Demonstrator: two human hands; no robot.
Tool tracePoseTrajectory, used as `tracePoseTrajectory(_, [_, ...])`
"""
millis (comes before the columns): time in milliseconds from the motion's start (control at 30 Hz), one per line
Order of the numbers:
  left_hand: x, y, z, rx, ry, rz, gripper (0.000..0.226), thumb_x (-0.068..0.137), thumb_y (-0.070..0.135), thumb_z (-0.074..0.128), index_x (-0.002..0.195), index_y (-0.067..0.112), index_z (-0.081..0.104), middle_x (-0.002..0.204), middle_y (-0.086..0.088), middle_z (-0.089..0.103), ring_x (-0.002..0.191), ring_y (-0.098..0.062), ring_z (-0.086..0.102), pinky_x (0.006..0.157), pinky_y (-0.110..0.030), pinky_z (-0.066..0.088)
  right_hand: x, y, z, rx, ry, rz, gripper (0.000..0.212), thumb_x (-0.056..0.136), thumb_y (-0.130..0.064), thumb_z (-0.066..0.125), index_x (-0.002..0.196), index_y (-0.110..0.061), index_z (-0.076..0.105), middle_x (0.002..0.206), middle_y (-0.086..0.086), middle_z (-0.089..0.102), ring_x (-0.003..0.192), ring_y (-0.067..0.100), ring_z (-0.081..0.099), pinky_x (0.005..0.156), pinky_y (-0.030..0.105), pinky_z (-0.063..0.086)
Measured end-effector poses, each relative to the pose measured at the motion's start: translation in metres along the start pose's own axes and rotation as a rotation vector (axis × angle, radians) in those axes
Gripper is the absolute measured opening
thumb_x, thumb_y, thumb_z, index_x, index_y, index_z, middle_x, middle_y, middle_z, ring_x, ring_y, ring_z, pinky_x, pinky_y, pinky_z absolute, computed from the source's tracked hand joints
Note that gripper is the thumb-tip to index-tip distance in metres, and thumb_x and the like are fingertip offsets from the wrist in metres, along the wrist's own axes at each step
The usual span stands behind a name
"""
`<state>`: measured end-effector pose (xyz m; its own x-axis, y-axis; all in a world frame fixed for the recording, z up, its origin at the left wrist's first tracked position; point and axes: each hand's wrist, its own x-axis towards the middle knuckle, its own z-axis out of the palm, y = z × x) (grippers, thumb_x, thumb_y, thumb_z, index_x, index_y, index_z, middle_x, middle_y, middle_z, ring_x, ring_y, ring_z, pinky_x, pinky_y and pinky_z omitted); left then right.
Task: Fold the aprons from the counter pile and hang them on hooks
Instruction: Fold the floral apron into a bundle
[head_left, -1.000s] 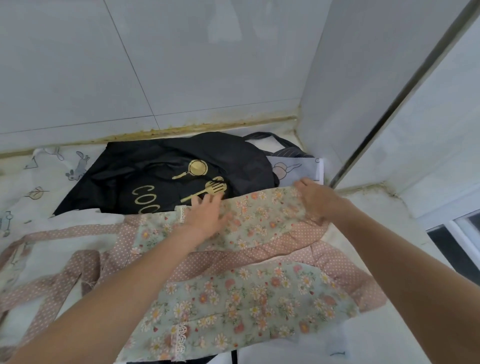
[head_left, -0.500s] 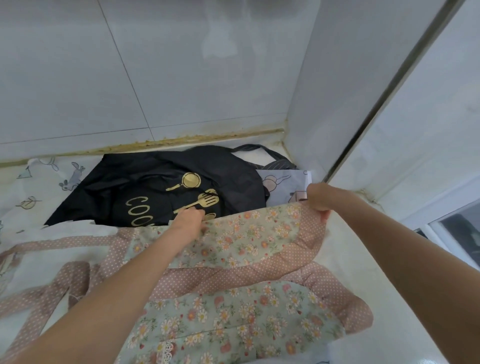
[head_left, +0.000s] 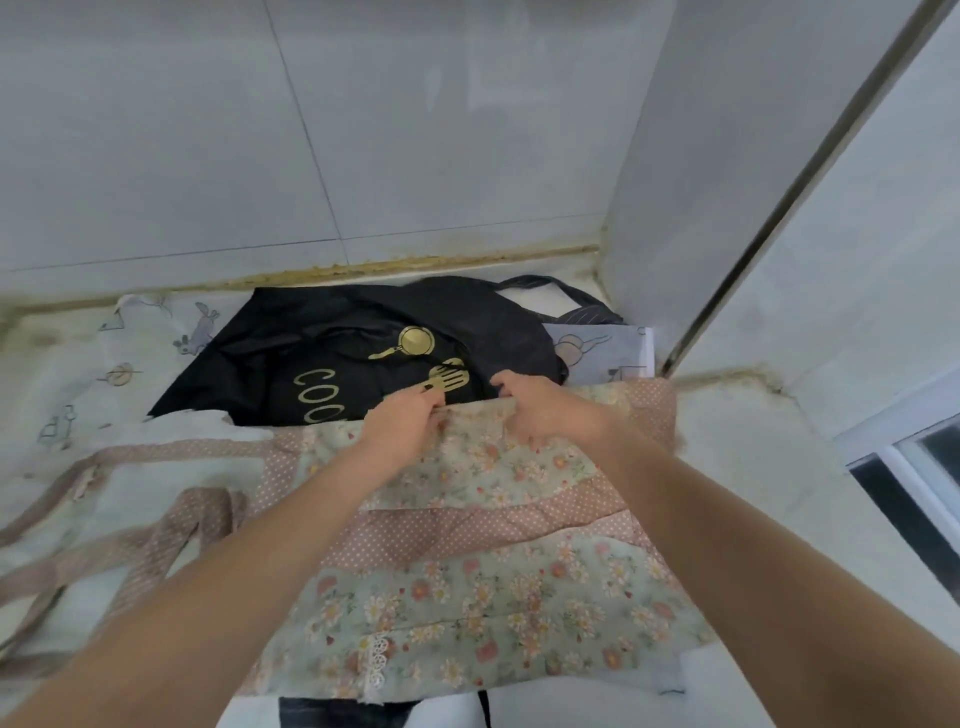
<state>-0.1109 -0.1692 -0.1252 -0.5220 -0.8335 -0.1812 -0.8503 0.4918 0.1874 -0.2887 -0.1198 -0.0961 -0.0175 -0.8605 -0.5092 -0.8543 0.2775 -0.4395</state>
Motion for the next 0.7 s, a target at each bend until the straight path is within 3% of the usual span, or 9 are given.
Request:
tracePoseTrajectory(67, [-0.006, -0.024, -0.004, 0.134, -0.069, -0.041, 0.026, 0.101, 0.023, 0.034, 0.124, 0.020, 0.048, 0.119, -0.006, 0.055, 0.110, -0.027, 0.052, 0.078, -0.038, 0.043, 0.015, -0.012, 0.011, -0.158, 0.064, 0.029, 0.036, 0.082, 0.006, 0.060, 0.115, -0.006, 0.058, 0.114, 0.012, 0.059, 0.094, 0.029, 0.061, 0.071, 0.032, 0.051])
tracePoseTrajectory(167, [-0.025, -0.088, -0.011, 0.236, -0.151, -0.225, 0.033, 0.100, 0.018, 0.035, 0.130, 0.020, 0.048, 0.124, -0.010, 0.054, 0.117, -0.030, 0.046, 0.089, -0.040, 0.041, 0.024, -0.011, 0.014, -0.274, 0.164, 0.128, 0.011, 0.082, 0.006, 0.058, 0.084, -0.005, 0.056, 0.089, 0.015, 0.056, 0.085, 0.028, 0.059, 0.066, 0.029, 0.042])
tracePoseTrajectory(267, [-0.046, -0.143, -0.013, 0.101, -0.132, -0.276, 0.030, 0.100, 0.024, 0.039, 0.122, 0.014, 0.056, 0.115, -0.015, 0.059, 0.108, -0.032, 0.051, 0.090, -0.036, 0.041, 0.030, -0.013, 0.017, -0.271, 0.149, 0.196, 0.015, 0.087, 0.004, 0.052, 0.099, -0.002, 0.057, 0.108, 0.017, 0.058, 0.100, 0.032, 0.059, 0.074, 0.032, 0.044])
tracePoseTrajectory(400, [-0.052, -0.150, -0.021, -0.118, -0.089, -0.232, 0.023, 0.095, 0.018, 0.052, 0.113, 0.008, 0.062, 0.109, -0.016, 0.062, 0.098, -0.028, 0.050, 0.086, -0.035, 0.039, 0.038, -0.060, 0.039, -0.026, 0.008, 0.019, 0.041, 0.091, -0.012, 0.053, 0.132, -0.011, 0.046, 0.131, 0.006, 0.047, 0.099, 0.027, 0.060, 0.072, 0.032, 0.053])
tracePoseTrajectory(467, [-0.054, -0.149, -0.027, -0.120, 0.010, -0.241, 0.021, 0.095, 0.017, 0.052, 0.110, 0.007, 0.062, 0.109, -0.013, 0.058, 0.101, -0.027, 0.045, 0.086, -0.033, 0.037, 0.049, -0.087, 0.056, -0.080, -0.020, -0.024, 0.009, 0.091, -0.011, 0.052, 0.100, -0.010, 0.055, 0.117, 0.006, 0.053, 0.096, 0.028, 0.062, 0.068, 0.031, 0.051])
tracePoseTrajectory(533, [-0.058, -0.151, -0.031, -0.109, 0.208, -0.244, 0.020, 0.095, 0.014, 0.050, 0.111, 0.006, 0.059, 0.112, -0.013, 0.052, 0.108, -0.029, 0.041, 0.087, -0.030, 0.033, 0.057, -0.098, 0.064, -0.113, 0.085, 0.042, 0.018, 0.092, -0.011, 0.051, 0.075, -0.011, 0.047, 0.102, 0.011, 0.052, 0.094, 0.031, 0.060, 0.068, 0.030, 0.044])
tracePoseTrajectory(600, [-0.071, -0.155, -0.036, -0.171, 0.417, -0.220, 0.019, 0.092, 0.007, 0.052, 0.109, 0.003, 0.058, 0.115, -0.015, 0.048, 0.107, -0.030, 0.042, 0.086, -0.027, 0.031, 0.058, -0.101, 0.068, -0.128, 0.195, 0.106, 0.011, 0.094, -0.012, 0.051, 0.101, -0.003, 0.052, 0.118, 0.018, 0.046, 0.095, 0.033, 0.055, 0.074, 0.033, 0.041])
tracePoseTrajectory(633, [-0.079, -0.159, -0.036, -0.227, 0.433, -0.195, 0.017, 0.091, 0.007, 0.053, 0.107, 0.004, 0.058, 0.115, -0.013, 0.048, 0.106, -0.027, 0.044, 0.087, -0.027, 0.033, 0.056, -0.103, 0.071, -0.136, 0.247, 0.089, 0.025, 0.094, -0.010, 0.050, 0.117, -0.002, 0.047, 0.128, 0.018, 0.039, 0.094, 0.033, 0.054, 0.075, 0.034, 0.040])
tracePoseTrajectory(700, [-0.102, -0.166, -0.033, -0.423, 0.259, -0.133, 0.012, 0.091, 0.015, 0.057, 0.101, 0.009, 0.061, 0.110, -0.001, 0.054, 0.102, -0.018, 0.050, 0.092, -0.030, 0.041, 0.046, -0.113, 0.078, -0.089, 0.323, -0.091, 0.031, 0.092, -0.006, 0.050, 0.122, -0.005, 0.045, 0.129, 0.014, 0.035, 0.087, 0.032, 0.054, 0.073, 0.033, 0.041])
